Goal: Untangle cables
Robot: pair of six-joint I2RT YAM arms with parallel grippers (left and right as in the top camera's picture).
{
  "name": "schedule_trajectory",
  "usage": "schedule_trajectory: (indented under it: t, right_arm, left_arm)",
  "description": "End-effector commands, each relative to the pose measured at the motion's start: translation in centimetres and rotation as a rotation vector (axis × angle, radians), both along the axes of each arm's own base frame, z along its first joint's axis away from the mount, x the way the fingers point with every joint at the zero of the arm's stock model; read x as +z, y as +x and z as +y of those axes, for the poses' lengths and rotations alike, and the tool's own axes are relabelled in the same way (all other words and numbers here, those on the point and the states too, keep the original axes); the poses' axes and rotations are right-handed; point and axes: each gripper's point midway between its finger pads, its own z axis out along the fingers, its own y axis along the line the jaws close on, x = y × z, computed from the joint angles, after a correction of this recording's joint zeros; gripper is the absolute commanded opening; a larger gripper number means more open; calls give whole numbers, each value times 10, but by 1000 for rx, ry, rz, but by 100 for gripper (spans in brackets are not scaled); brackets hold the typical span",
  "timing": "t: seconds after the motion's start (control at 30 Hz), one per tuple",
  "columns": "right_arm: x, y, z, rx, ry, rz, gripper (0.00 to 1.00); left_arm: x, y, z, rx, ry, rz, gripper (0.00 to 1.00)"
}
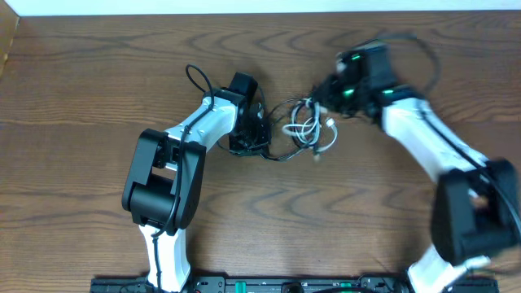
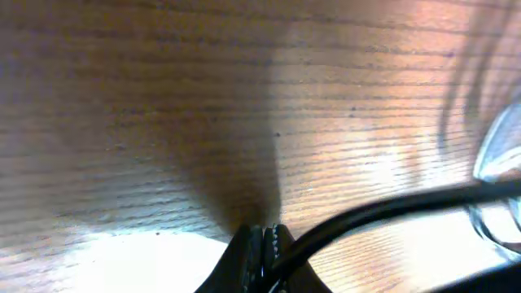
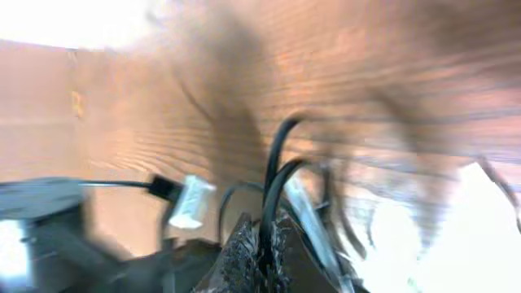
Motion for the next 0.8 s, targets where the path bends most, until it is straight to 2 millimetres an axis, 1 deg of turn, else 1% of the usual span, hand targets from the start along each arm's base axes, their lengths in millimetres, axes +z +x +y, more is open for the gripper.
schedule_trajectory:
  t: [0.0,0.03,0.07,0.1,0.13,0.17,0.2,0.23,0.27,0.33,0.4,0.43,0.5,0.6,0.67,0.7,0.73,0.77]
  right_arm:
    - [39,9,-54,-110,-3,-65,1]
    - [38,9,-60,-125,-10,-56,1]
    - [29,7,-73,-162,-46,-23,1]
    - [15,3,-87,-198,-115,19,1]
    - [10,1,-92,-209,-143,33,1]
    - [-2,-4,-105,-242,-211,72,1]
    - [-10,-8,-113,-263,-259,100,1]
    - [-18,-12,-119,-275,-292,125,1]
    - [-20,-13,-118,-264,-297,129,1]
    - [-20,-14,-107,-181,-275,108,3]
    - [-13,-13,-89,-78,-231,55,15]
    - [-8,-14,-75,-15,-201,20,25]
    - [-5,-16,-63,23,-188,5,36]
    - [-8,-21,-38,66,-180,7,43]
    - [-13,-23,-22,74,-172,23,44]
    - [-20,-24,-16,68,-173,43,44]
    - [-33,-26,-5,66,-173,79,43]
    - [-41,-27,2,72,-170,97,42]
  left_arm:
    - [-17,-7,8,1,50,40,7]
    - [-17,-7,8,1,50,40,8]
    - [-17,-7,8,1,50,39,7]
    - [-17,-7,9,1,55,37,7]
    - [-17,-6,10,2,62,34,7]
    - [-18,-6,12,2,76,31,7]
    - [-19,-6,13,2,82,28,7]
    - [-19,-5,13,2,82,28,7]
    - [-19,-5,13,2,82,28,7]
    - [-19,-5,13,2,85,25,7]
    - [-19,-4,13,-11,82,15,7]
    - [-19,-3,13,-11,80,11,7]
    - [-19,-2,12,-12,77,5,7]
    - [-19,-1,11,-13,77,4,7]
    - [-19,-2,11,-14,77,4,7]
    - [-19,-2,11,-14,77,4,8]
    - [-19,-2,10,-15,77,4,7]
    - [-19,-2,10,-16,77,4,7]
